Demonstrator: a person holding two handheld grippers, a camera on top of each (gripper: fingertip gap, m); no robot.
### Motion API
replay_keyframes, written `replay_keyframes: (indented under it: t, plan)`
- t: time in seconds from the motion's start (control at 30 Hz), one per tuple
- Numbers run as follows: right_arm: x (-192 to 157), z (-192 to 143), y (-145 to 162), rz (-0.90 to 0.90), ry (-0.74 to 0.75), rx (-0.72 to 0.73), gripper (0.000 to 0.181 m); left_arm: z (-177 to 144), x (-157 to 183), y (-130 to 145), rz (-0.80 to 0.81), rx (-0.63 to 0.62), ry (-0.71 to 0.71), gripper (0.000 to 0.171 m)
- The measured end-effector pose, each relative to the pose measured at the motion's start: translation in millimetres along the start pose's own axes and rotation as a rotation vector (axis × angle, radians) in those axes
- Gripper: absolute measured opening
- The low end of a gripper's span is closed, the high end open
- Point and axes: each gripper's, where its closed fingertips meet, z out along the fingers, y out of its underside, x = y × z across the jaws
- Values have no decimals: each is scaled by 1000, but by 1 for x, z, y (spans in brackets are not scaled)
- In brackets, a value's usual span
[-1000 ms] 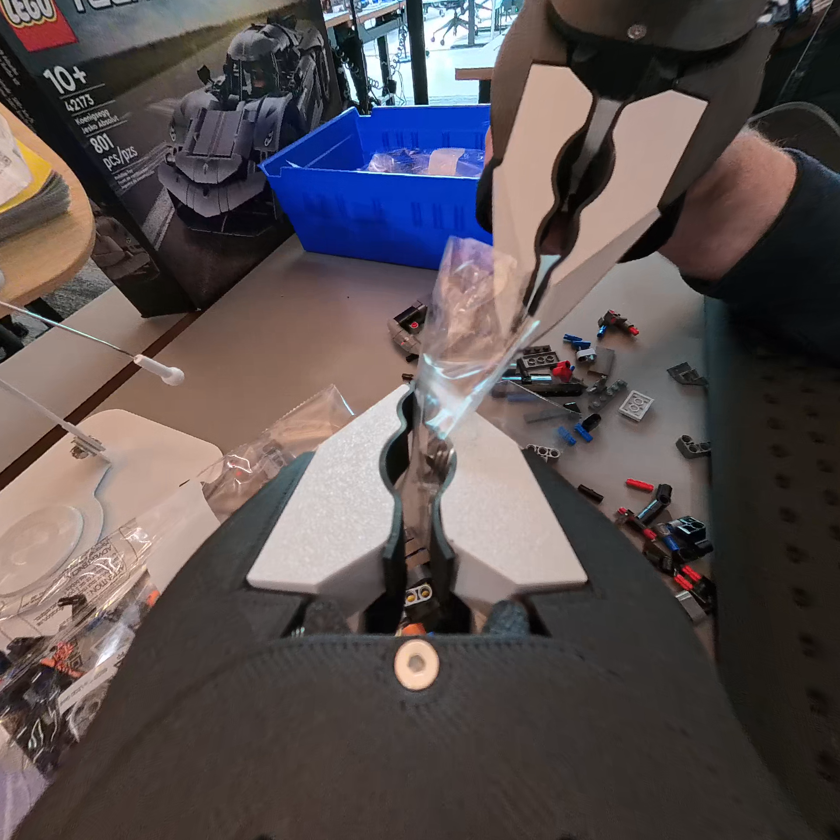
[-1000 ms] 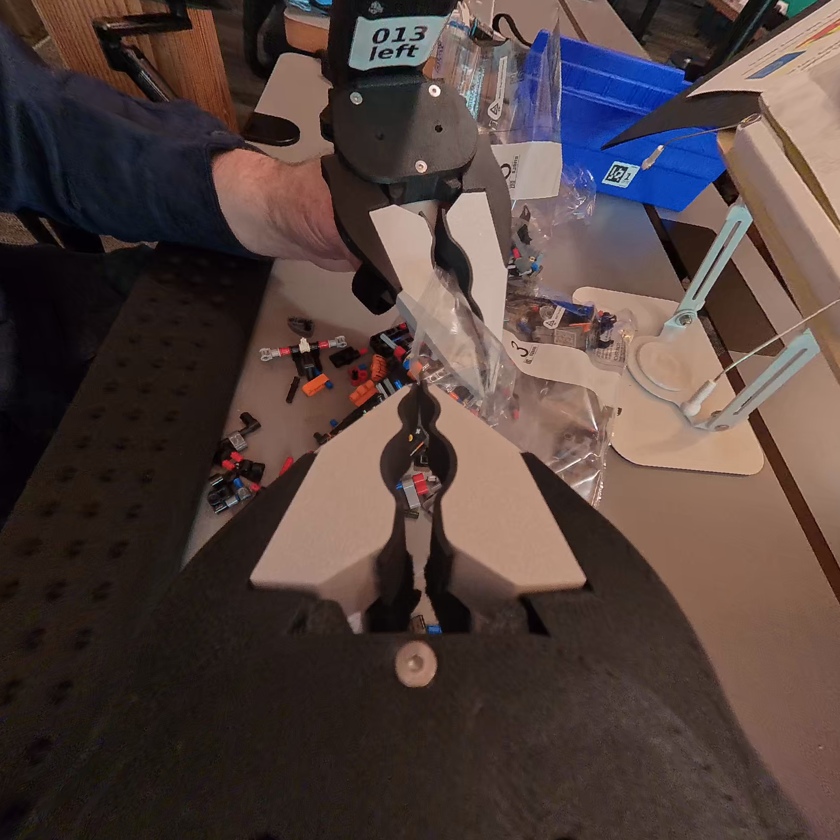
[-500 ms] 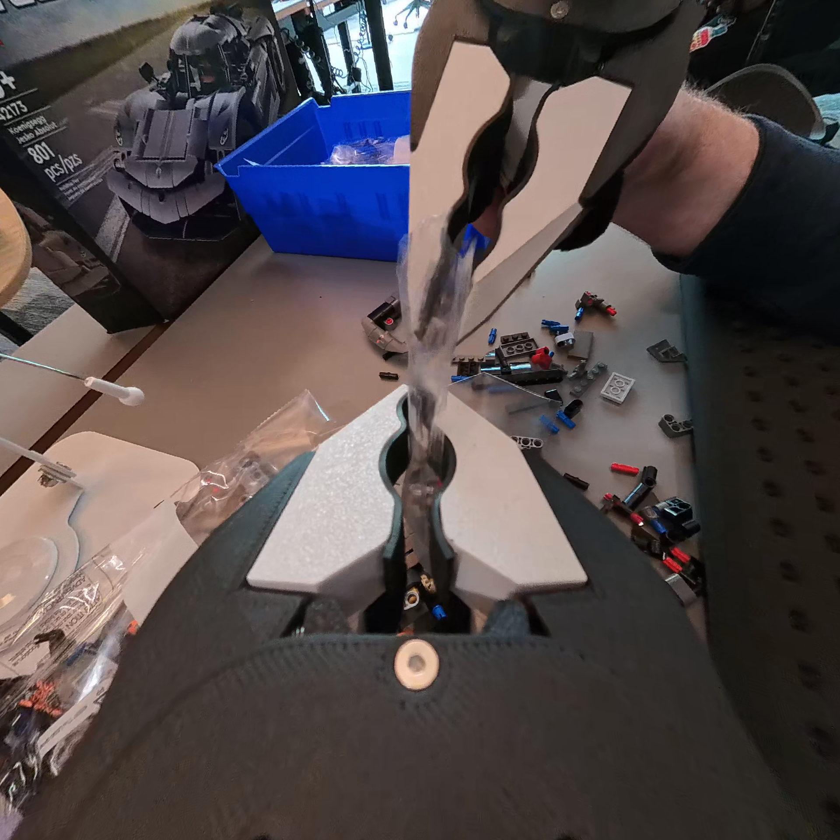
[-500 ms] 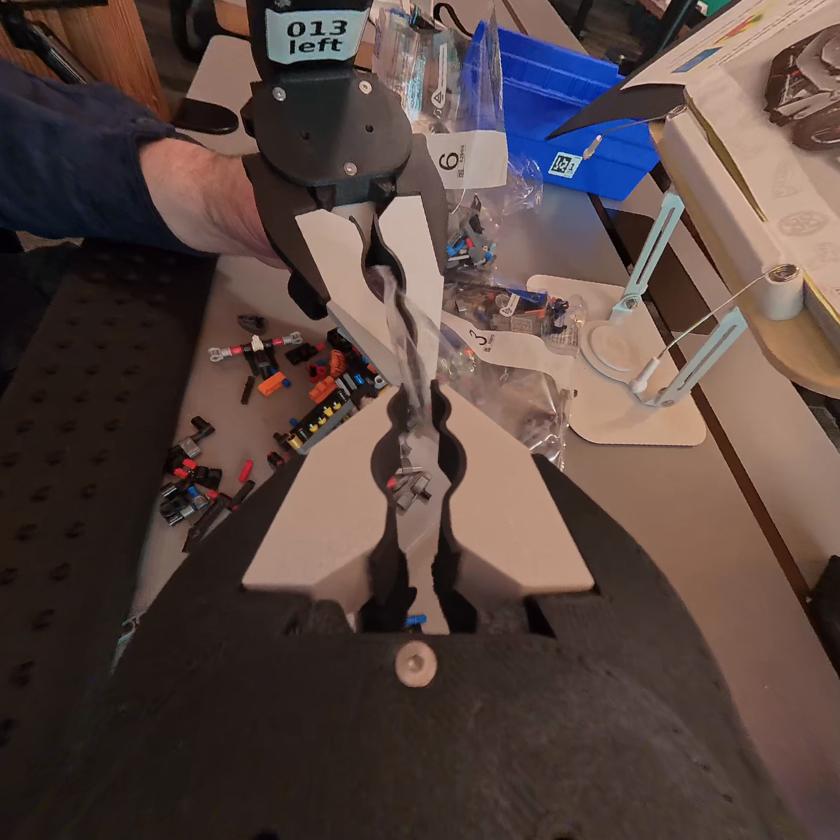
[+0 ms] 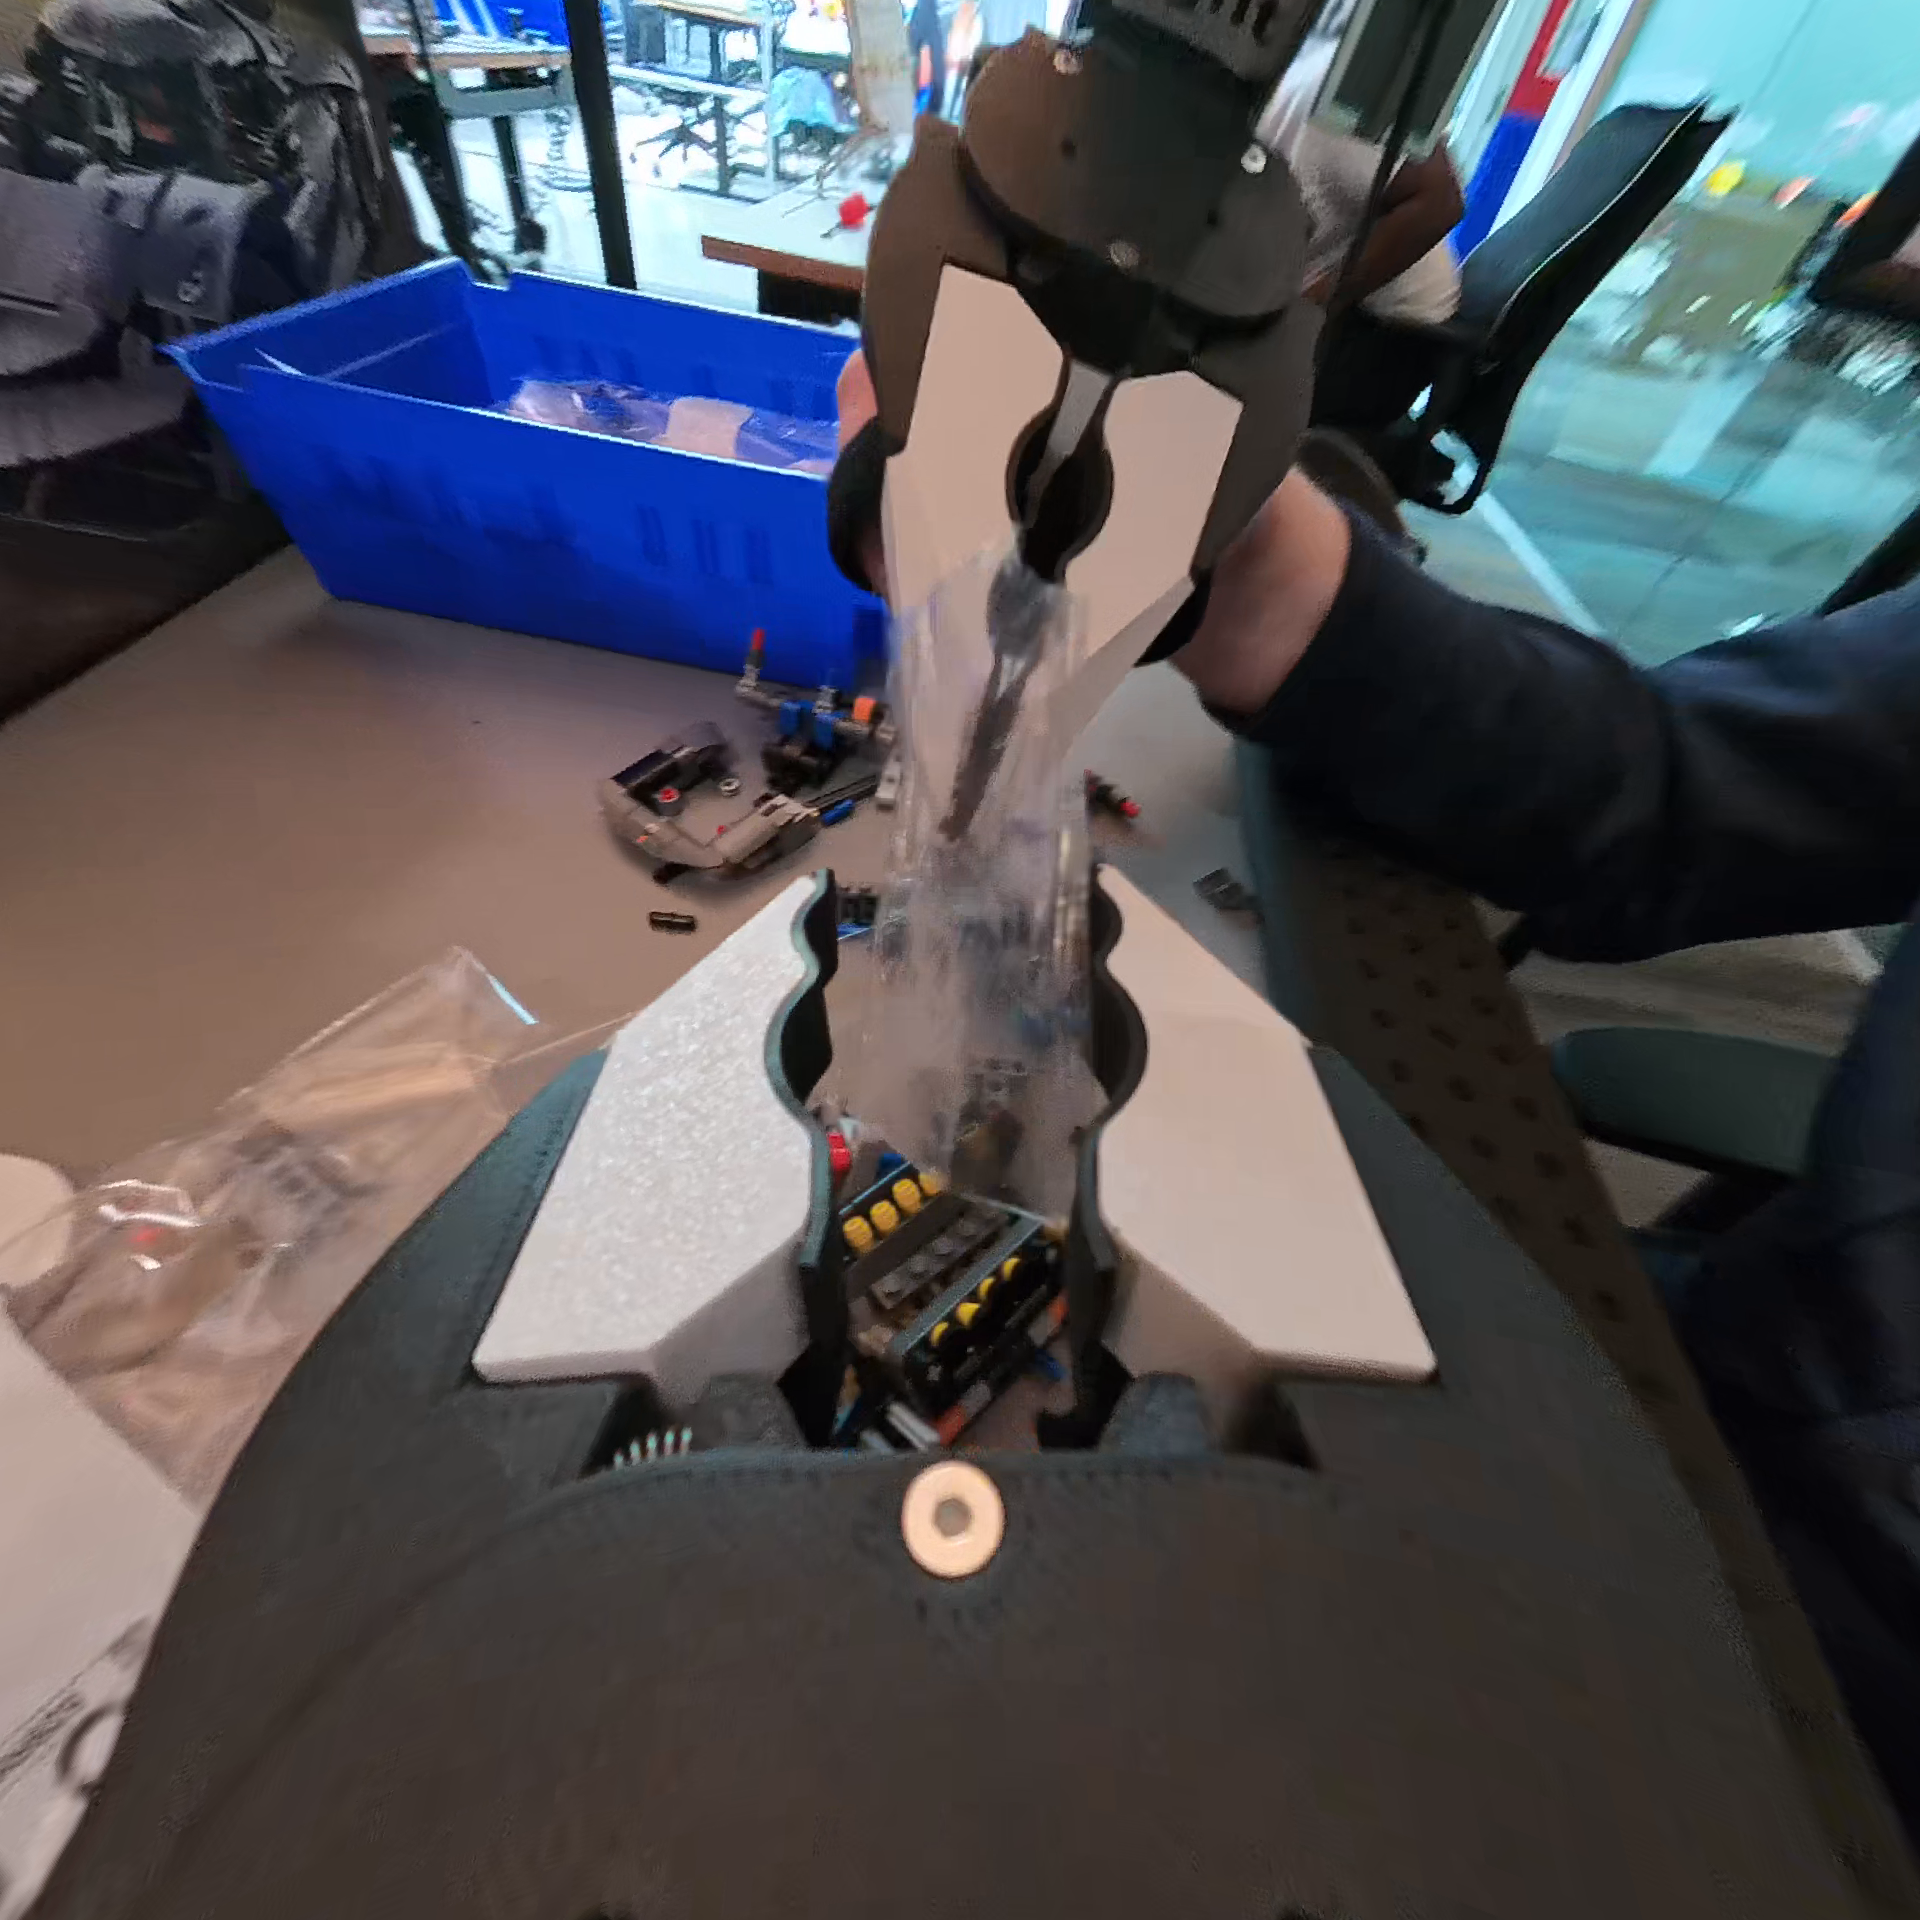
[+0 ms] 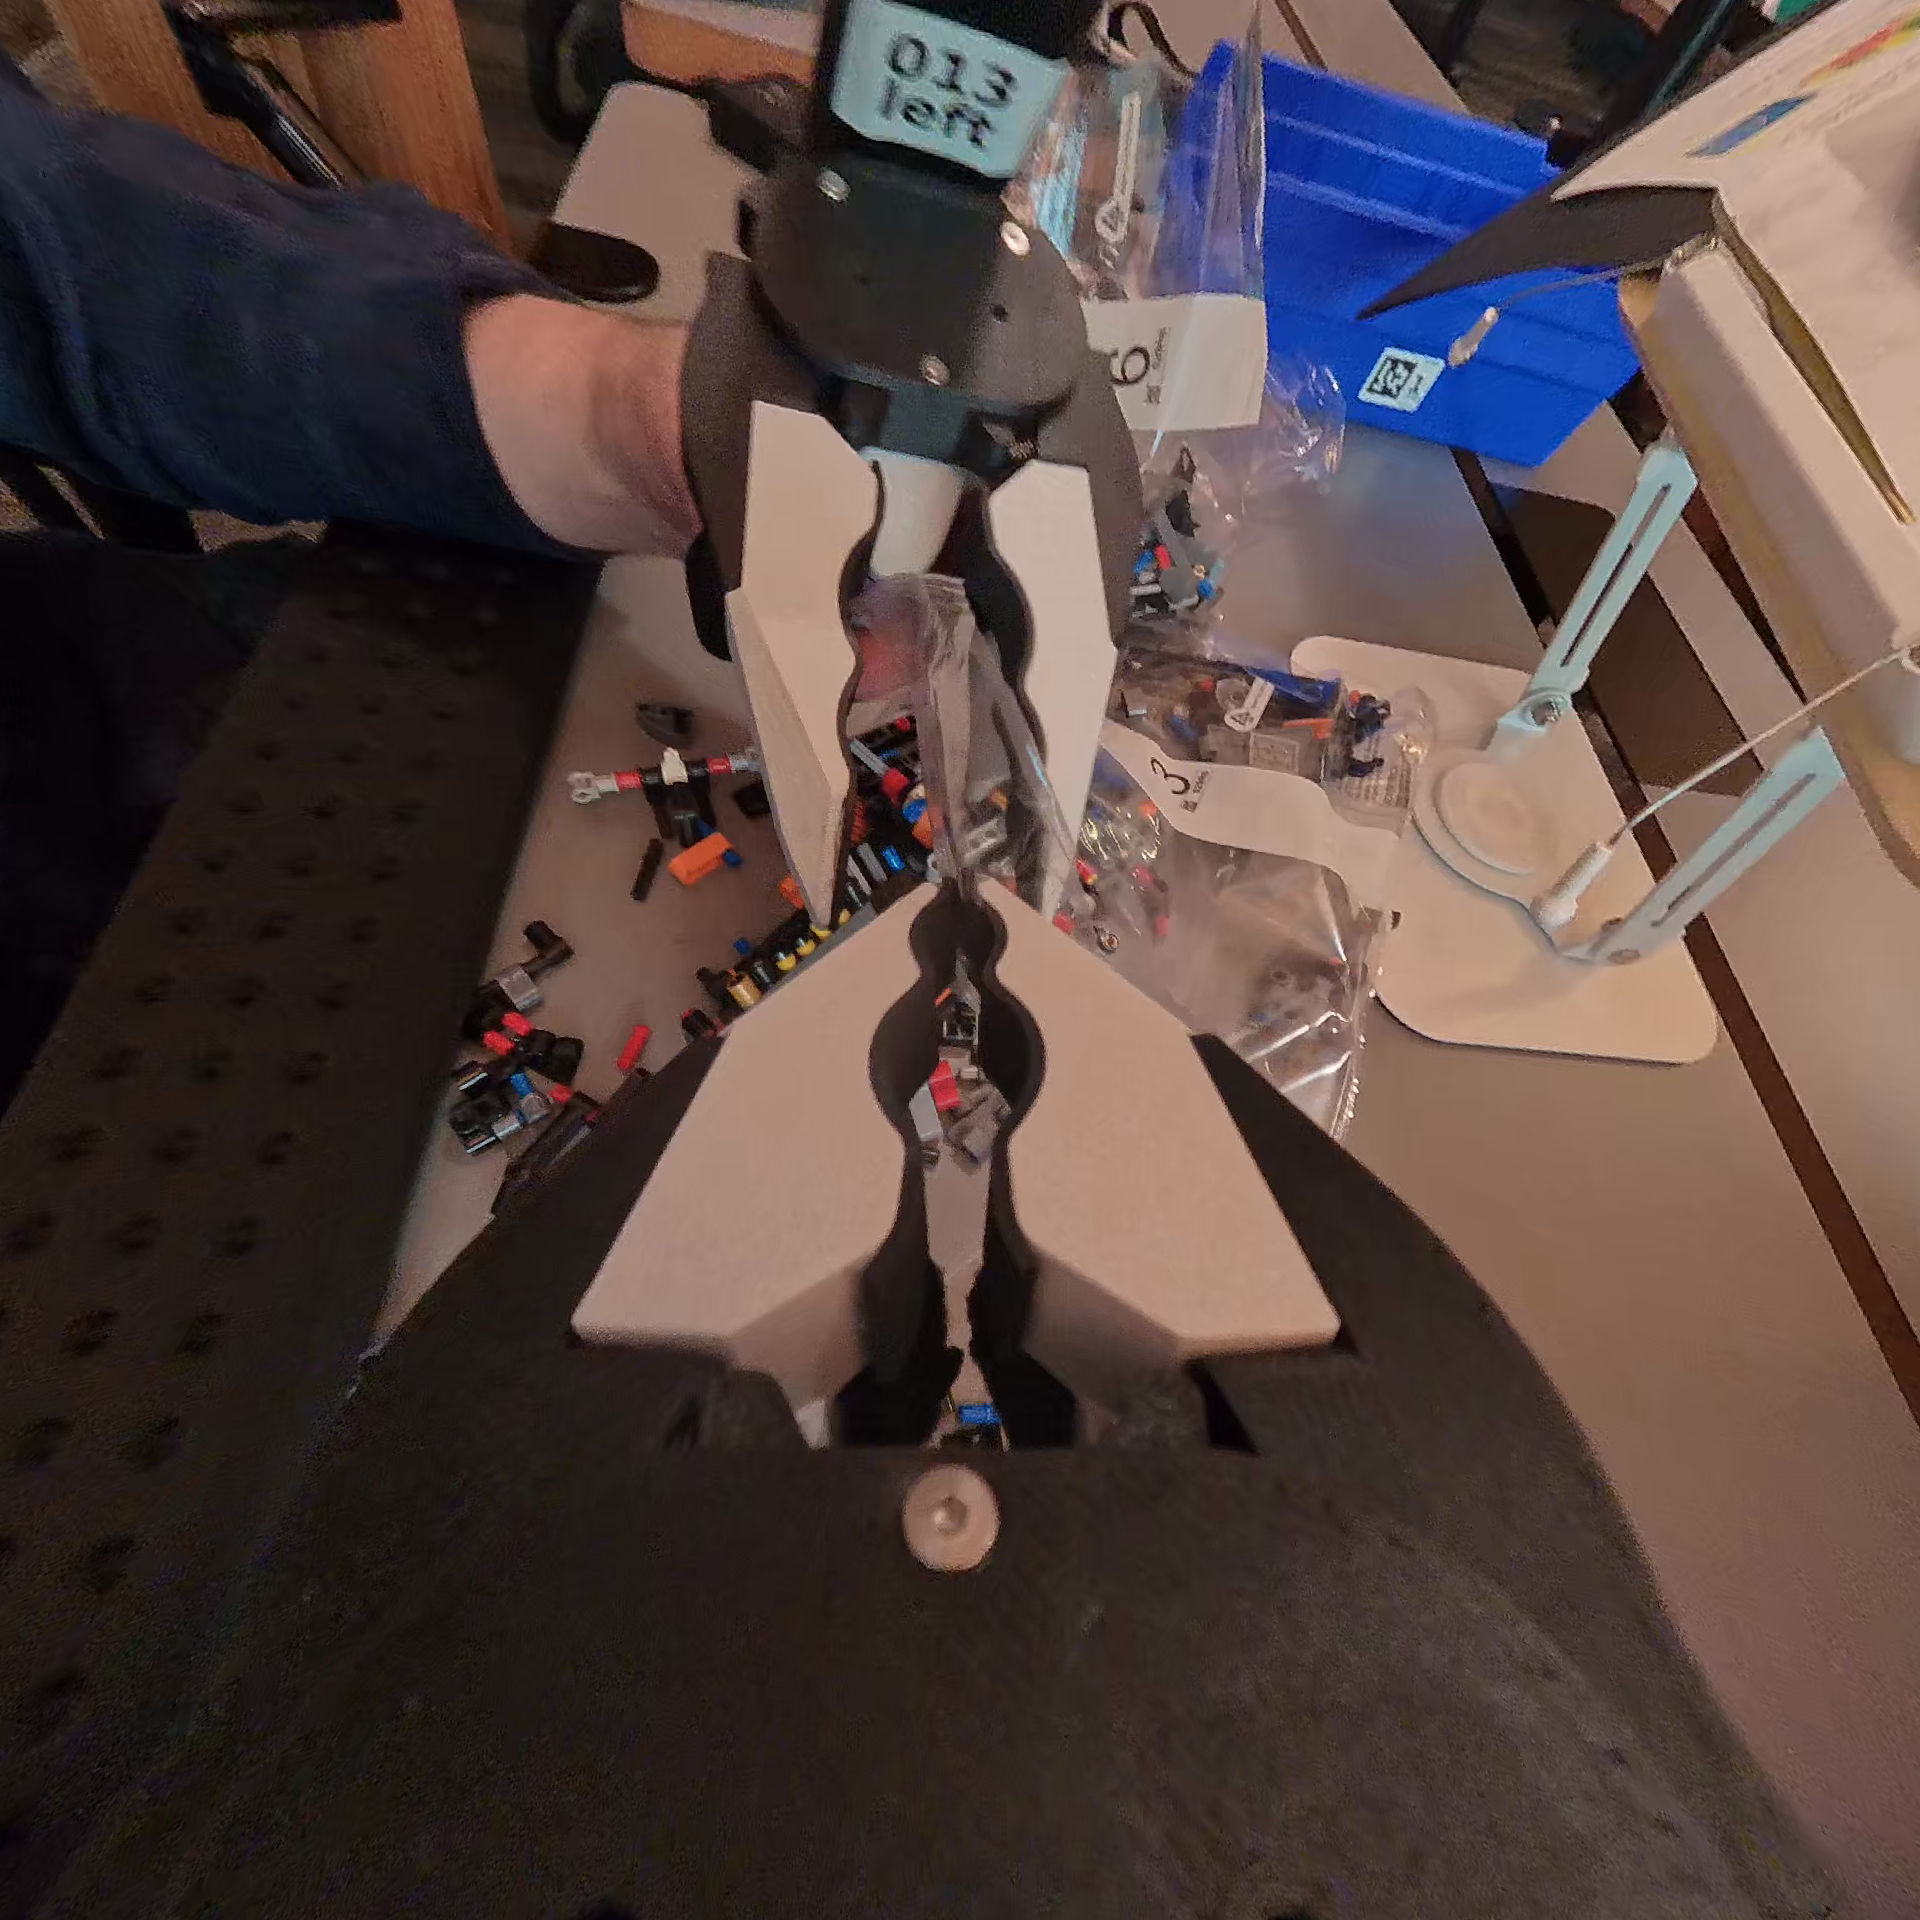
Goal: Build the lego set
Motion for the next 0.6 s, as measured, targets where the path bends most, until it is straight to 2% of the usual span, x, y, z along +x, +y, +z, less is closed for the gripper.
replay_keyframes:
  t: [0.23, 0.43, 0.6]
  plan:
    - [-9, -5, -8, -23, -42, 45, 0, -2, 12, -6, -124, 59, 153, 55]
    - [-23, -11, -20, -62, -103, 107, 0, -2, 25, -9, -241, 99, 311, 73]
    - [-30, -16, -25, -80, -135, 139, 0, -8, 34, -18, -273, 145, 402, 80]
